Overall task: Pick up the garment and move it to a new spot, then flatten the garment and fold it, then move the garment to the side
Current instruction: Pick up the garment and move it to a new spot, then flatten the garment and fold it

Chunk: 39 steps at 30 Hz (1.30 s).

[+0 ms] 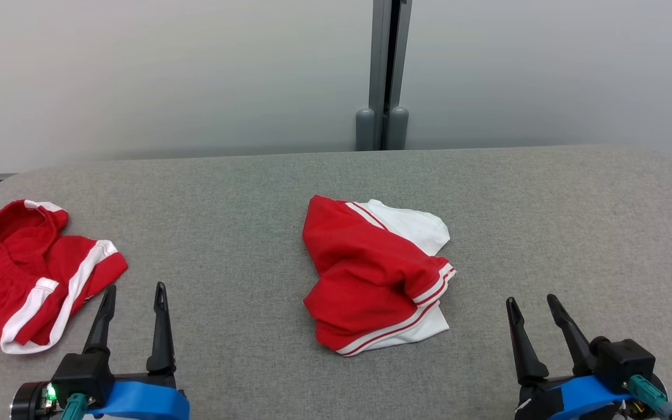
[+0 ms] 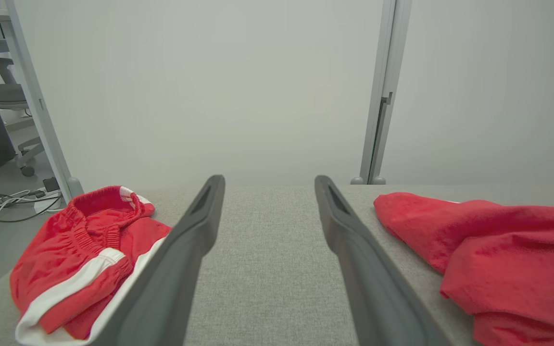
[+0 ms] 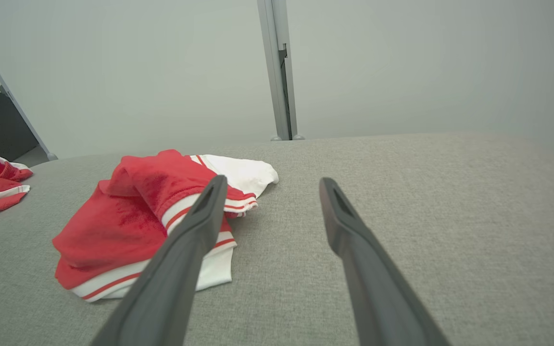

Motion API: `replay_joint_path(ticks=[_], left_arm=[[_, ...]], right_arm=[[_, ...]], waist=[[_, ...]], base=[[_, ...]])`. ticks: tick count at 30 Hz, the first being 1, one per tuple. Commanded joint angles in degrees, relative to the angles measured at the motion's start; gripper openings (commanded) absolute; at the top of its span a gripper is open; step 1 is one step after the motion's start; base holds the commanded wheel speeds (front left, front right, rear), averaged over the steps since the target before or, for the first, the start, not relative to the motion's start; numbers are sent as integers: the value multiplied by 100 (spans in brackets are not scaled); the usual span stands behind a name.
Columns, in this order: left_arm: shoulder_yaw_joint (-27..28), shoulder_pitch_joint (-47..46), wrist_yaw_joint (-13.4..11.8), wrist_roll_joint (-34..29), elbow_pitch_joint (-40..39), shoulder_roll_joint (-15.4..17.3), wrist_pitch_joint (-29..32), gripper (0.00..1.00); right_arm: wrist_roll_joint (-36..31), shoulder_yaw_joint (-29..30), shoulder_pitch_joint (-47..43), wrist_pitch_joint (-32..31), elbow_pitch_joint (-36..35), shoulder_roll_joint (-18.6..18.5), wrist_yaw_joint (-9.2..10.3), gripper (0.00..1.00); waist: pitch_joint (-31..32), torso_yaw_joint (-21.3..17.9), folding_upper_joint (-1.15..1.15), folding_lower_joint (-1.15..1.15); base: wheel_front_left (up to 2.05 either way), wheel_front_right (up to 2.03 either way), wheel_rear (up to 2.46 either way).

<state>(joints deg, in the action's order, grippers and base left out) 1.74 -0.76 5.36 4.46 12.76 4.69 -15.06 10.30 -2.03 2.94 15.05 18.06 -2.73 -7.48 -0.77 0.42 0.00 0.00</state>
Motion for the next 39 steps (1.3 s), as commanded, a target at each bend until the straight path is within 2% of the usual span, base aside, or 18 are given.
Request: replay_joint_path(ticks=[1, 29, 39], left_arm=[[40, 60, 14, -51, 27, -19, -17, 100], [52, -59, 87, -211, 197, -107, -17, 100], [-60, -224, 126, -170, 216, -134, -17, 100]], right_arm=[[40, -5, -91, 20, 22, -29, -3, 100], [-51, -105, 90, 20, 240, -29, -3, 100], [-262, -392, 723, 19, 986, -28, -3, 100]], waist=[[8, -13, 0, 0], [16, 104, 0, 0], [-231, 363, 0, 0]], base=[[0, 0, 0], [0, 0, 0], [0, 0, 0]])
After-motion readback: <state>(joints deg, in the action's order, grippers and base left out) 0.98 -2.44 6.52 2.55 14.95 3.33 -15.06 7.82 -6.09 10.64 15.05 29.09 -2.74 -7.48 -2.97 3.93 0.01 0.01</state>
